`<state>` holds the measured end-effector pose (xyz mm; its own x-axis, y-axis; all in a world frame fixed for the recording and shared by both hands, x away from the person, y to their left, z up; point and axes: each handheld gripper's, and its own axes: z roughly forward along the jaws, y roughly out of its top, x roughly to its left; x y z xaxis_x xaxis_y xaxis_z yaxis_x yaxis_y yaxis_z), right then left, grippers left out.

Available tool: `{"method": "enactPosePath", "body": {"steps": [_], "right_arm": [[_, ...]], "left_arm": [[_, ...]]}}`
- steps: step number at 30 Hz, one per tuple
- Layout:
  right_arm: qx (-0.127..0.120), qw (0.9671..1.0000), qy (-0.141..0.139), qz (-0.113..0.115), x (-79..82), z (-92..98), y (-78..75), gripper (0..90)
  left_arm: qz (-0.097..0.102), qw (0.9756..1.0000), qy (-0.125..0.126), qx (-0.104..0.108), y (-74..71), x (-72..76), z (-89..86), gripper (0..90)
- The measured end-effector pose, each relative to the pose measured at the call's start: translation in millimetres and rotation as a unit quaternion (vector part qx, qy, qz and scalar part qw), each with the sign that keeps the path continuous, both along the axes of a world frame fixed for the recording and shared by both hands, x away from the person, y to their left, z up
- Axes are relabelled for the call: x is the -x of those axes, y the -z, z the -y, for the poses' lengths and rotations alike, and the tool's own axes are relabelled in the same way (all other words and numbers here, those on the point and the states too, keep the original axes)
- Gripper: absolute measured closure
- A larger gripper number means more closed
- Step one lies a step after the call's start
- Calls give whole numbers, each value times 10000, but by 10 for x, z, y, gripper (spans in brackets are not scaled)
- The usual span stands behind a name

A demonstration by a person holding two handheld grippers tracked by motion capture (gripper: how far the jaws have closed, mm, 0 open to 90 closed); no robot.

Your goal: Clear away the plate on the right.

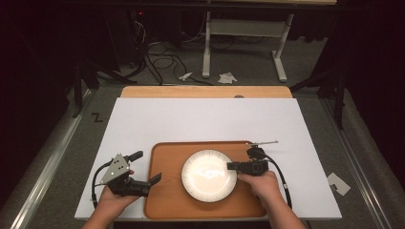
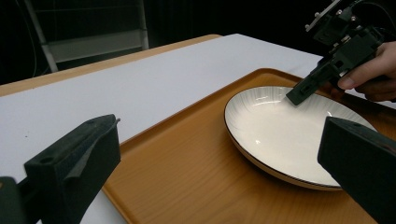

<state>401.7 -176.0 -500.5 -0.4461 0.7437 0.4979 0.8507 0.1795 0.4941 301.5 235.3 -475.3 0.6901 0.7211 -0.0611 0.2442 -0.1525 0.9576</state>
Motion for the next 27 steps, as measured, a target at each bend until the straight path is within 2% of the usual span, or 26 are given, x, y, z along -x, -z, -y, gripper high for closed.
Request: {"method": "enactPosePath", "body": {"steps": [2,8,13,15,18,21,23,24,26,27], "right_arm": [[-4,10000,5,34,5,5,-16,762],[8,9995,-9,324,19,55,-92,716],[43,9963,-44,854,56,100,-223,611],[8,9937,-72,1121,85,113,-286,552],[266,9868,-89,1595,112,149,-435,475],[216,9813,-14,1913,145,219,-557,389],[330,9766,-10,2124,200,282,-609,346],[367,9730,-61,2276,231,324,-622,309],[490,9633,-47,2639,314,423,-634,223],[499,9615,-7,2701,342,458,-637,181]], "left_arm": [[-12,10000,7,-32,1,-2,-1,3],[-33,10000,-22,-42,4,-4,1,3],[-108,9999,-87,-28,17,-16,1,3],[-123,9999,-116,0,17,-17,-6,3],[-148,9998,-130,-11,24,-25,-14,3],[-175,9997,-155,-10,32,-33,-10,3],[-187,9997,-147,-23,34,-37,-8,3],[-207,9997,-145,-14,35,-38,-7,3],[-209,9997,-159,-1,35,-39,-6,3],[-203,9996,-174,1,34,-39,-6,3]]}}
